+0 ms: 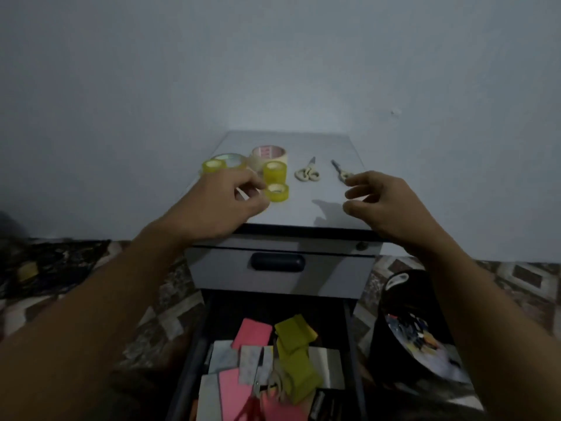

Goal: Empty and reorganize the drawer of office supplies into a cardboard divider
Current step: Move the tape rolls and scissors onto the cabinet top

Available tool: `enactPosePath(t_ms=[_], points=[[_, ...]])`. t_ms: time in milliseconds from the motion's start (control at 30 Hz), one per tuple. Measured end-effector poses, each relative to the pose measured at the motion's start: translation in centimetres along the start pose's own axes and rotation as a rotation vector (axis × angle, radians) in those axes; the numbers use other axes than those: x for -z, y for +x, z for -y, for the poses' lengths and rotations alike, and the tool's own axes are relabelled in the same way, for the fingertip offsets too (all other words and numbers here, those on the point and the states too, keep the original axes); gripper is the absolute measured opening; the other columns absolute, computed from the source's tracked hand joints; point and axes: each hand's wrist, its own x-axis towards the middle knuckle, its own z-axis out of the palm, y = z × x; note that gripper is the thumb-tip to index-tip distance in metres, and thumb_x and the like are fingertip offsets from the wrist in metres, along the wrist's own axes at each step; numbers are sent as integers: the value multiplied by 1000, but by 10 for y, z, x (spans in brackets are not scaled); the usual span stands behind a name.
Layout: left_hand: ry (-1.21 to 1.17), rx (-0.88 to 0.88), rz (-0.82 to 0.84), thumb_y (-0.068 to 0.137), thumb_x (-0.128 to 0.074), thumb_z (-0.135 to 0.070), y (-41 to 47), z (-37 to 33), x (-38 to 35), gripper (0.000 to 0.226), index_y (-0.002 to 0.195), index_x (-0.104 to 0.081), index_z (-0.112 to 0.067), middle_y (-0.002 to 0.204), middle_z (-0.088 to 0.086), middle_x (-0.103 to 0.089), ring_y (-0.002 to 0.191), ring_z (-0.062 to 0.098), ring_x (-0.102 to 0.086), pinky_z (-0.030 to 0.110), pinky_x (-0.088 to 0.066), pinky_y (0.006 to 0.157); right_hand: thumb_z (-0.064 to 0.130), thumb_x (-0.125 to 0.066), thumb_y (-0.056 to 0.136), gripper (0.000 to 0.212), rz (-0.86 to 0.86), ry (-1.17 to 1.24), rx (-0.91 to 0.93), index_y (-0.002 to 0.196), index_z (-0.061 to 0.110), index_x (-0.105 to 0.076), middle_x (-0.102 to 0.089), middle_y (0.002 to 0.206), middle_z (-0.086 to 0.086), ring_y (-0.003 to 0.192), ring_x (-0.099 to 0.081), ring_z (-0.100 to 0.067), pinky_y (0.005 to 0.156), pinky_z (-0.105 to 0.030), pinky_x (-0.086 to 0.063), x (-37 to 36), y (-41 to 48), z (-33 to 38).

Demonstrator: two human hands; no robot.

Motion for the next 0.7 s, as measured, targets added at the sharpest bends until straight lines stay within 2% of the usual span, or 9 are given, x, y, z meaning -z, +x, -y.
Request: enactPosePath(t_ms=[133,233,300,367,433,533,600,700], points=[[-90,128,67,90,-70,-28,-49,33,-34,18,107,-70,-24,88,-4,-69,68,6,-58,13,-46,63,21,-70,87,34,75,67,-16,120,24,-62,-69,104,8,89,-68,-9,80,-35,-58,-41,-50,-13],[-174,251,184,91,-70,-23,-84,66,-75,16,106,-66,-22,85,0,-66,73,9,-59,21,-47,71,16,-70,87,36,166,80,-74,121,22,-62,-68,102,7,87,-67,-11,80,-34,-58,-81,-83,-33],[-154,305,266,89,-73,-21,-106,91,-107,21,110,-67,-19,88,3,-69,72,7,-59,15,-47,69,16,-71,85,37,246,74,-138,120,22,-62,-68,102,6,89,-67,-13,82,-37,-57,-111,-103,-51],[-118,368,363,85,-77,-26,-126,113,-137,33,117,-67,-20,96,1,-71,78,6,-62,13,-49,71,17,-73,81,36,307,68,-188,114,26,-63,-68,99,8,87,-67,-13,80,-35,-55,-141,-120,-73],[-128,465,503,79,-82,-32,-144,130,-160,51,125,-62,-25,105,0,-65,91,11,-64,22,-54,83,19,-74,81,35,389,17,-250,113,25,-63,-65,100,9,84,-64,-14,76,-25,-49,-167,-137,-89],[-100,573,703,68,-90,-37,-164,145,-186,80,138,-51,-27,124,-2,-54,112,15,-57,31,-52,98,23,-75,82,42,487,-23,-303,122,19,-61,-59,106,6,88,-57,-13,74,-22,-43,-197,-156,-105],[-78,597,707,66,-90,-37,-173,151,-201,84,139,-49,-28,132,-2,-49,117,16,-56,34,-52,99,25,-75,83,42,517,-17,-331,123,19,-60,-56,105,4,90,-54,-13,73,-22,-43,-211,-163,-111],[42,532,611,68,-85,-40,-182,152,-214,71,130,-53,-30,136,-2,-48,110,16,-59,36,-52,95,32,-73,82,41,509,-104,-317,120,20,-63,-60,112,0,95,-56,-16,75,-26,-46,-225,-169,-120]])
